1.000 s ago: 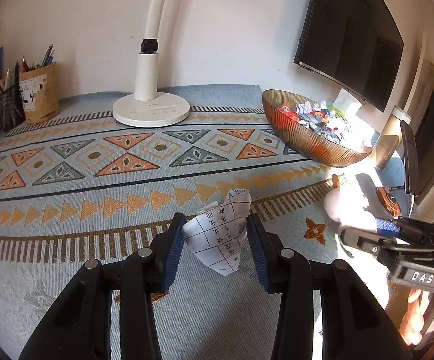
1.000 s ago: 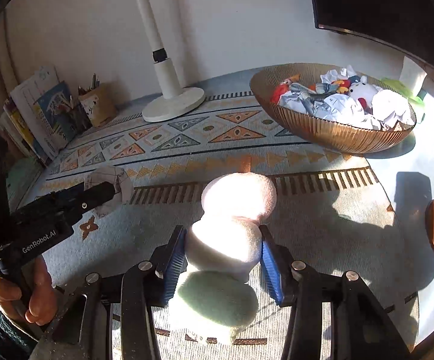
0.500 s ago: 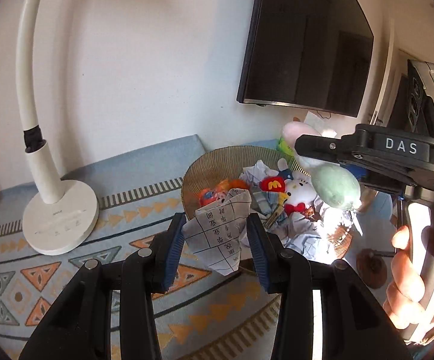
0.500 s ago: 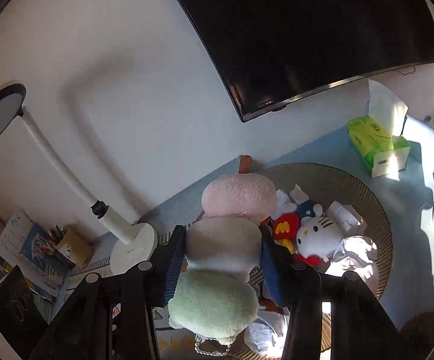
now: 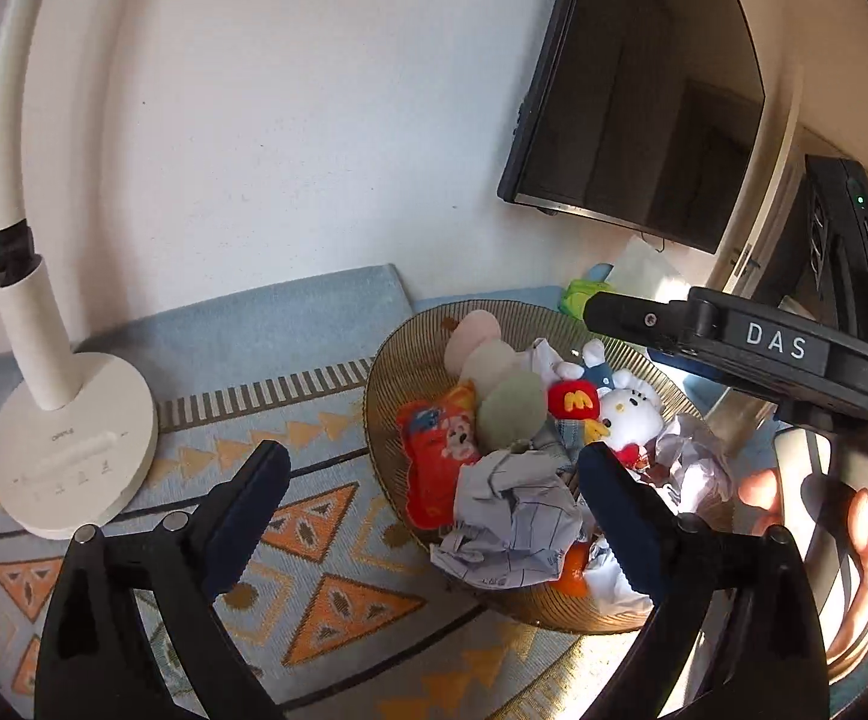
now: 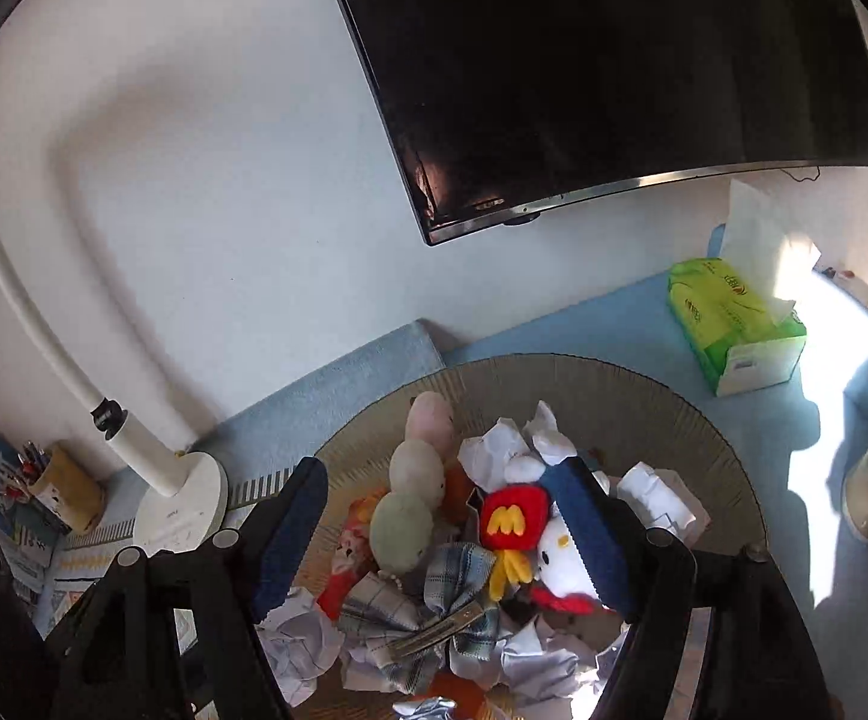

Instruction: Organize objects

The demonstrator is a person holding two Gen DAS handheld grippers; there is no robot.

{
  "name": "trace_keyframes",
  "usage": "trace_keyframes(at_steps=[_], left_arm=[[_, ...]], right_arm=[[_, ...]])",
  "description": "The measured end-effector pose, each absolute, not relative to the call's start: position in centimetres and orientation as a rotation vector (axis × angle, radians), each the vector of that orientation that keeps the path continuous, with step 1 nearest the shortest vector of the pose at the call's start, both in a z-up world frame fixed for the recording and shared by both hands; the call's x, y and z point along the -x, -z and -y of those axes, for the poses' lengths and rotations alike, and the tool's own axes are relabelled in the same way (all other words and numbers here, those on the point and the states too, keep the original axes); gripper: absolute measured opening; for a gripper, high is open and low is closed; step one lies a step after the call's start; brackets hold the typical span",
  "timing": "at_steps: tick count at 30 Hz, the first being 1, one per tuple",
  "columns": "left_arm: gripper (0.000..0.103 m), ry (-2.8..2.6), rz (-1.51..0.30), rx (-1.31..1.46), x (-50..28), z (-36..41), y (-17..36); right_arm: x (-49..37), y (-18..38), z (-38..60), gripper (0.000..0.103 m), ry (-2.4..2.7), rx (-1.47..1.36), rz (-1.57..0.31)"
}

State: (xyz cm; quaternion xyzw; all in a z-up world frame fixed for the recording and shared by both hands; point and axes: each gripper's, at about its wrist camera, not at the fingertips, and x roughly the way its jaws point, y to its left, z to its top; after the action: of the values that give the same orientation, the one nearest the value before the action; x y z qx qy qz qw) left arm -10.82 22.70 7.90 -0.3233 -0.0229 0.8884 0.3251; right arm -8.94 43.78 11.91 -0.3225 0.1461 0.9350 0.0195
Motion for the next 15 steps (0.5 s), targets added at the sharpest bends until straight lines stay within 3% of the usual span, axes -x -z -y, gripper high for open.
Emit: trace_keyframes(at_steps=[6, 9, 15], left_arm=[[0.097, -2.466, 0.124, 0.816, 5.9, -15.3, -10.2], [0.097, -2.685, 0.135, 0.761, 2.7, -10.7, -11.4], [0.097, -2.901, 0.183, 0.848, -1.3, -1.9, -10.5]], right_arm=[[3.5, -14.7, -37.2, 0.078, -3.065, 1.003, -0.367], [1.2, -15.0, -32.8, 0.088, -3.127, 1.031, -0.329], [-1.2, -10.4, -24.6, 0.089, -3.095, 1.062, -0.145]])
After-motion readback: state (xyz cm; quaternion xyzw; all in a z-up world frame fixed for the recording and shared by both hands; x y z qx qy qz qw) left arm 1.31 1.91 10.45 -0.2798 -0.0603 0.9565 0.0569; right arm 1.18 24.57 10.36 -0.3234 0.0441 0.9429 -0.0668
